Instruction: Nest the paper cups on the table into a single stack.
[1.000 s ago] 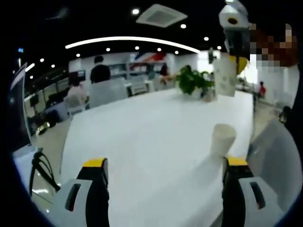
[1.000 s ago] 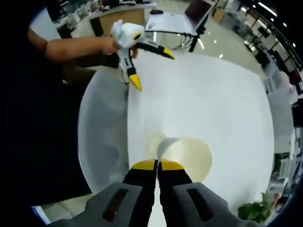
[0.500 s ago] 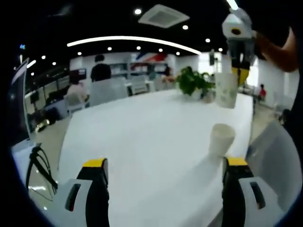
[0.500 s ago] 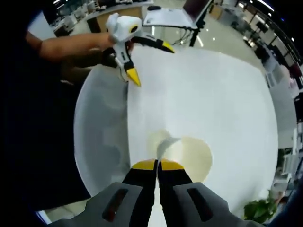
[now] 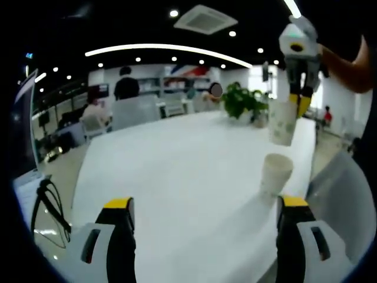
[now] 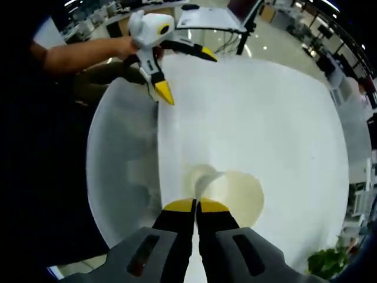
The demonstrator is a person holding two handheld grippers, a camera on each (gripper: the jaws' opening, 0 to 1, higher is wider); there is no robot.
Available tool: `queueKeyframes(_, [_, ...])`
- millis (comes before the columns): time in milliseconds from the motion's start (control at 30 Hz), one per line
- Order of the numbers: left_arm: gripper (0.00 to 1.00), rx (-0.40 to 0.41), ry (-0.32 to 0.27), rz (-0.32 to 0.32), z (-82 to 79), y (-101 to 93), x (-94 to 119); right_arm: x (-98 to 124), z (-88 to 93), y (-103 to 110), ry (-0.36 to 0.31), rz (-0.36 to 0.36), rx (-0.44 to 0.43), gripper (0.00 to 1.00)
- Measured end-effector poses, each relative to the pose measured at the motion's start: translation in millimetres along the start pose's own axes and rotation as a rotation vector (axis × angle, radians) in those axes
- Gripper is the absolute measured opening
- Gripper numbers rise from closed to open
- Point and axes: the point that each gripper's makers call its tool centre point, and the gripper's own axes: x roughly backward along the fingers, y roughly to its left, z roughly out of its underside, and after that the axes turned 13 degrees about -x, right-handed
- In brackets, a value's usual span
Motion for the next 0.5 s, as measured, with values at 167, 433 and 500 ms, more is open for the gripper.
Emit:
queueKeyframes(167, [0.99,-0.002,0.0,0.0,-0.7,0.7,-1.2,-8.2,0.9,2.9,0.001,-0.012,-0.009,0.0])
queueKeyframes(433, [0.99,-0.005,0.0,-0.002,-1.1,3.2,-2.3,-22.4,6.3,5.5,0.01,-0.027,-0.022,0.0])
queueKeyframes(500, [0.99,-0.006,0.002,-0.003,-0.5,3.3,-2.2,-24.6,6.7,6.1,0.011,-0.029,-0.024,0.0])
